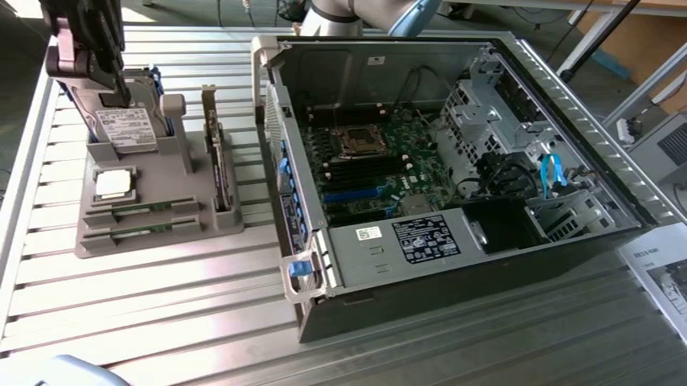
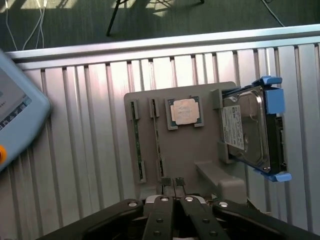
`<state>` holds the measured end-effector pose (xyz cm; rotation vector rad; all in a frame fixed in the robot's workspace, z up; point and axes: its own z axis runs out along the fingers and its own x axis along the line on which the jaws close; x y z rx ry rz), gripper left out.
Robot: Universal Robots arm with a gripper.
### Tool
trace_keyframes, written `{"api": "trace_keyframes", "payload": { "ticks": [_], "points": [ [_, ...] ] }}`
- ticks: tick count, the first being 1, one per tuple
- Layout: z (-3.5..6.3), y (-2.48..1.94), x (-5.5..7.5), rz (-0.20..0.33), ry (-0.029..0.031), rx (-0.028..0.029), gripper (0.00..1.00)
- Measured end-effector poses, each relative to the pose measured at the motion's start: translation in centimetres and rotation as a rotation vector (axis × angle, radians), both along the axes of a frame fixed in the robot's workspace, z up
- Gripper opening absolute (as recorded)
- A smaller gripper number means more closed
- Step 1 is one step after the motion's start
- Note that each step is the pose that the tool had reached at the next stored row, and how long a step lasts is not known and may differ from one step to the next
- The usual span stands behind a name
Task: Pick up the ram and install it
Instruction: 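Pick up the ram and move it above insertion slot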
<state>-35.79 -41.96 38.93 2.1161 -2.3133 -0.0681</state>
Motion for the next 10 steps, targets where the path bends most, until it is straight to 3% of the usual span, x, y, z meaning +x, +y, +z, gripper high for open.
{"api": "trace_keyframes", "payload": {
  "ticks": [10],
  "points": [
    [0.00,0.00,0.00,0.023,0.0000,0.0000,0.10]
  ]
}}
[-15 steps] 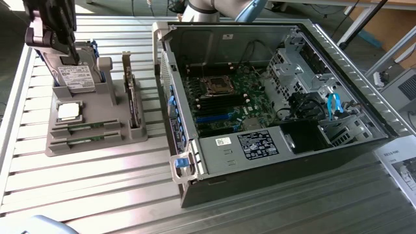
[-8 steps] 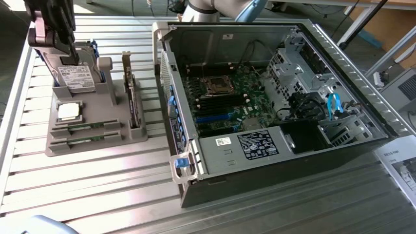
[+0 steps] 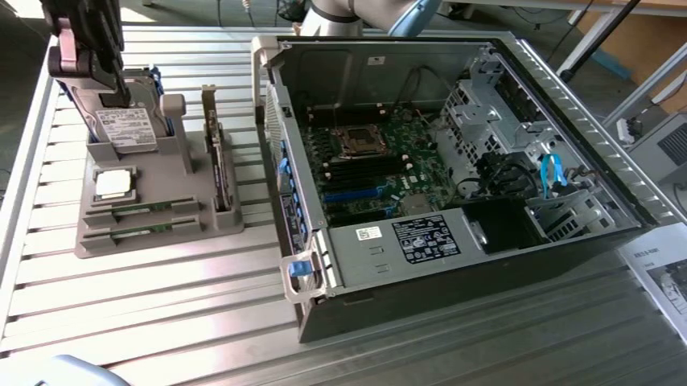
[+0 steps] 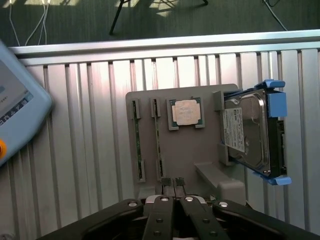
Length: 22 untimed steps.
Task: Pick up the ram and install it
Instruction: 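Pick up the ram and move it above insertion slot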
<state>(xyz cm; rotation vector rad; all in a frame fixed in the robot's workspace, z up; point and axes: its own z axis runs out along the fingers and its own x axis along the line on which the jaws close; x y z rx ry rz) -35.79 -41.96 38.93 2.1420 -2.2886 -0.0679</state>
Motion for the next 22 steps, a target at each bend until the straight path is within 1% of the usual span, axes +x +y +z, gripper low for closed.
{"api": "trace_keyframes", "payload": {
  "ticks": [12,13,14,15,20,22],
  "points": [
    [0.00,0.00,0.00,0.000,0.0000,0.0000,0.11],
    [0.00,0.00,0.00,0.000,0.0000,0.0000,0.16],
    [0.00,0.00,0.00,0.000,0.0000,0.0000,0.16],
    [0.00,0.00,0.00,0.000,0.0000,0.0000,0.24],
    [0.00,0.00,0.00,0.000,0.0000,0.0000,0.24],
    [-0.20,0.00,-0.01,0.000,-0.0004,0.0002,0.24]
  ]
}}
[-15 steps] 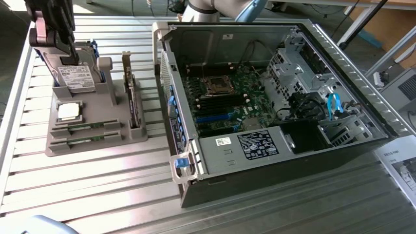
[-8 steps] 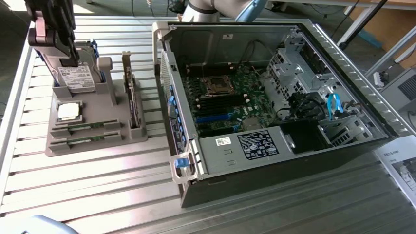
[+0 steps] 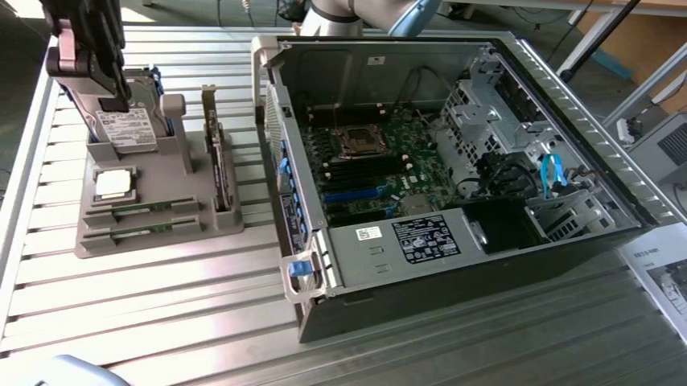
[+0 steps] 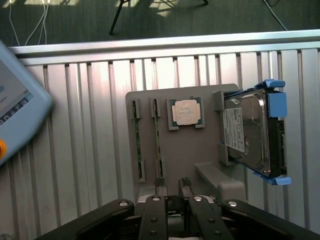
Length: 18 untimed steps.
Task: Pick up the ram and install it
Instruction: 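Pick up the ram and move it above insertion slot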
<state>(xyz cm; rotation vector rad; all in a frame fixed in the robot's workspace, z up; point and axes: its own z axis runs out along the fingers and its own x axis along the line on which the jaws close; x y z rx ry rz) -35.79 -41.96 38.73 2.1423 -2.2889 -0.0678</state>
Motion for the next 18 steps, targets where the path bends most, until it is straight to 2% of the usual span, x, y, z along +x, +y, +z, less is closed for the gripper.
{"api": "trace_keyframes", "payload": {
  "ticks": [18],
  "points": [
    [-3.28,0.00,0.0,0.000,0.0002,0.0012,0.24]
  ]
}}
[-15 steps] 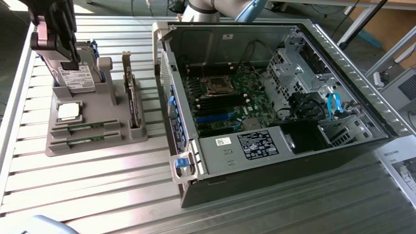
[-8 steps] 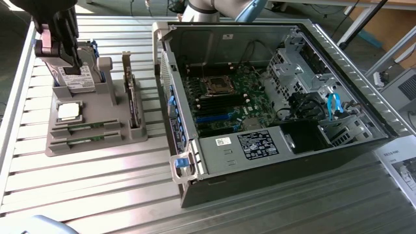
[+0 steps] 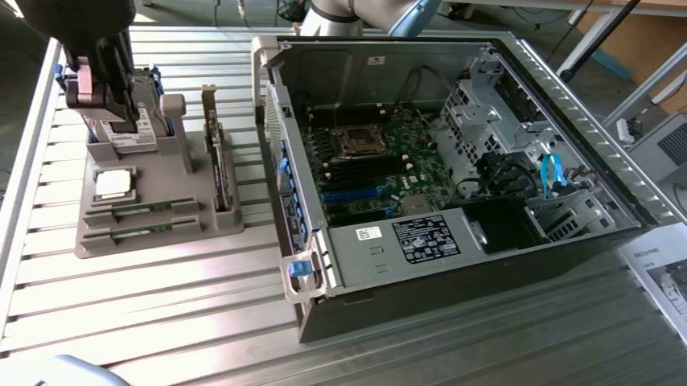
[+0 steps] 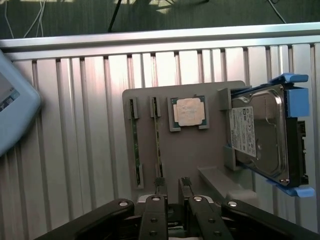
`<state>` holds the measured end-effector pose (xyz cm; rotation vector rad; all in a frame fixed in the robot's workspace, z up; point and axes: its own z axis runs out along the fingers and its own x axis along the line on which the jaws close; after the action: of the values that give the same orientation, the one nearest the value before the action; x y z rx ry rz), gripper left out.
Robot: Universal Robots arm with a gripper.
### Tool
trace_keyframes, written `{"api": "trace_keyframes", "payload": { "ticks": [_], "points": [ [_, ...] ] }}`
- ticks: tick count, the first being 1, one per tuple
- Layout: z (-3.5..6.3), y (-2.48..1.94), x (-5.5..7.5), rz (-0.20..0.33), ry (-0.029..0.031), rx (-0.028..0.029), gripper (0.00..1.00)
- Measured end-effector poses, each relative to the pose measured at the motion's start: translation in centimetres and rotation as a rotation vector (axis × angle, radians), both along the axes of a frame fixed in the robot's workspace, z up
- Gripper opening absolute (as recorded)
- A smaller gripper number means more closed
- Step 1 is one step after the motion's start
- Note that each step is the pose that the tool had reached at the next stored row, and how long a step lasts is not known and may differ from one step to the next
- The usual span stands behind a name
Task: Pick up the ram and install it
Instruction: 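Pick up the ram and move it above insertion slot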
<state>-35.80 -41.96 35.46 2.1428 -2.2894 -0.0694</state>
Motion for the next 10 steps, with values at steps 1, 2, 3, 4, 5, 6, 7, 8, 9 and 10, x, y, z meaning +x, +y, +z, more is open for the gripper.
{"api": "trace_keyframes", "payload": {
  "ticks": [1,2,3,4,5,6,7,8,9,10],
  "points": [
    [-0.18,0.00,0.0,0.000,0.0000,0.0000,0.24],
    [-0.37,0.00,0.0,0.000,-0.0001,0.0000,0.24],
    [-0.55,0.00,0.0,0.000,0.0000,0.0000,0.24],
    [-0.73,0.00,0.0,0.000,0.0001,0.0000,0.24],
    [-0.92,0.00,0.0,0.000,0.0000,0.0000,0.24],
    [-1.09,0.00,0.0,0.000,0.0000,0.0000,0.24],
    [-1.28,0.00,0.0,0.000,0.0000,0.0000,0.24],
    [-1.45,0.00,0.0,0.000,0.0000,0.0000,0.24],
    [-1.64,0.00,0.0,0.000,0.0000,0.0000,0.24],
    [-1.82,0.00,0.0,0.000,0.0001,-0.0001,0.24]
  ]
}}
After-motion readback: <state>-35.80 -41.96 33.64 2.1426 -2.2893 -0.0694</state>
